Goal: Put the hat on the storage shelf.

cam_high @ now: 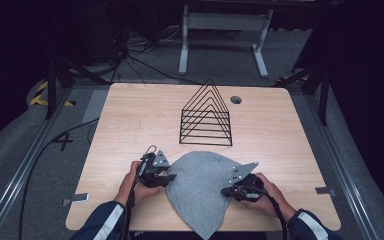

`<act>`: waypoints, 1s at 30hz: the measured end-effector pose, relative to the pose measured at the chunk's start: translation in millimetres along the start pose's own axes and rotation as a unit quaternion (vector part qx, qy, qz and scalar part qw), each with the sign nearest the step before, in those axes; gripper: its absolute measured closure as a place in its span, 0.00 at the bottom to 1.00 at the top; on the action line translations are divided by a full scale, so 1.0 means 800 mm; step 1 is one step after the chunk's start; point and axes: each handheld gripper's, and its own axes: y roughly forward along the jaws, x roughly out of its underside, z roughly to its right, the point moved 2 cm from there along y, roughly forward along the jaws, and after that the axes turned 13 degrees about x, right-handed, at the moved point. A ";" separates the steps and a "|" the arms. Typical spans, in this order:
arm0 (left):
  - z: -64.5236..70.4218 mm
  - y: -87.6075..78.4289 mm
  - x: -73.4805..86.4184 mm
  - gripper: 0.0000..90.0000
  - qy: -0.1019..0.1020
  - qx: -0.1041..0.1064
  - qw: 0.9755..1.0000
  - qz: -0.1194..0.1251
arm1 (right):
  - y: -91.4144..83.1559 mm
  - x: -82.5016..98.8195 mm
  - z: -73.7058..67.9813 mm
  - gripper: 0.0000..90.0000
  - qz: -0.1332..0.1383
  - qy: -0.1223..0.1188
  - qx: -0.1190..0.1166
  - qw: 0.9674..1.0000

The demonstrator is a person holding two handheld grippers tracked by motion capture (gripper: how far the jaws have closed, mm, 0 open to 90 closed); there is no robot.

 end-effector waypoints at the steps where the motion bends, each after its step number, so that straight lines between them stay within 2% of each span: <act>1: -0.004 0.003 -0.003 0.63 0.003 -0.004 1.000 0.004 | 0.000 -0.001 -0.001 0.96 0.002 -0.001 0.000 1.000; 2: -0.007 0.005 -0.006 0.62 0.001 -0.006 1.000 0.004 | 0.000 -0.002 -0.003 0.92 0.000 -0.004 0.005 1.000; 4: -0.010 0.006 -0.011 0.57 -0.002 -0.021 1.000 0.004 | -0.004 -0.006 0.000 0.90 0.004 -0.011 0.030 0.999; 5: -0.009 0.005 -0.013 0.55 -0.001 -0.022 1.000 0.006 | -0.009 -0.008 0.004 0.90 0.017 0.000 0.031 0.999; 6: -0.004 -0.001 -0.016 0.54 0.000 -0.015 1.000 0.023 | -0.013 -0.008 0.010 0.90 0.027 0.010 0.043 0.999; 7: -0.004 -0.001 -0.016 0.51 0.000 -0.015 1.000 0.023 | -0.013 -0.008 0.010 0.90 0.027 0.010 0.043 0.999; 8: 0.003 -0.006 -0.018 0.51 0.002 -0.006 0.999 0.037 | -0.019 -0.007 0.021 0.89 0.038 0.019 0.066 0.997; 10: 0.022 -0.014 -0.019 0.46 0.011 -0.001 0.999 0.046 | -0.022 -0.002 0.040 0.89 0.040 0.032 0.103 0.993; 12: 0.044 -0.016 -0.018 0.43 0.028 0.013 0.998 0.049 | -0.020 0.007 0.056 0.89 0.032 0.037 0.135 0.990; 14: 0.071 -0.013 -0.016 0.41 0.050 0.025 0.998 0.035 | -0.016 0.015 0.069 0.89 0.020 0.045 0.148 0.988; 15: 0.087 -0.009 -0.015 0.41 0.061 0.039 0.997 0.029 | -0.014 0.017 0.073 0.89 0.019 0.046 0.148 0.988; 17: 0.105 -0.002 -0.011 0.41 0.073 0.058 0.996 0.017 | -0.013 0.022 0.079 0.89 0.015 0.051 0.148 0.988; 20: 0.119 0.012 -0.005 0.42 0.085 0.070 0.994 -0.017 | -0.009 0.027 0.083 0.90 0.004 0.055 0.141 0.988; 23: 0.117 0.020 0.003 0.43 0.087 0.054 0.994 -0.046 | -0.007 0.031 0.084 0.91 -0.002 0.058 0.135 0.989; 25: 0.110 0.018 0.006 0.42 0.075 0.058 0.995 -0.034 | -0.009 0.032 0.084 0.91 -0.004 0.058 0.131 0.990; 27: 0.101 0.012 0.011 0.42 0.068 0.046 0.996 -0.033 | -0.010 0.033 0.081 0.92 -0.005 0.057 0.125 0.990; 29: 0.090 0.005 0.018 0.41 0.045 0.036 0.998 -0.026 | -0.013 0.035 0.077 0.92 -0.007 0.060 0.116 0.991; 30: 0.083 0.000 0.021 0.40 0.041 0.025 0.999 -0.024 | -0.014 0.036 0.074 0.92 -0.008 0.061 0.111 0.992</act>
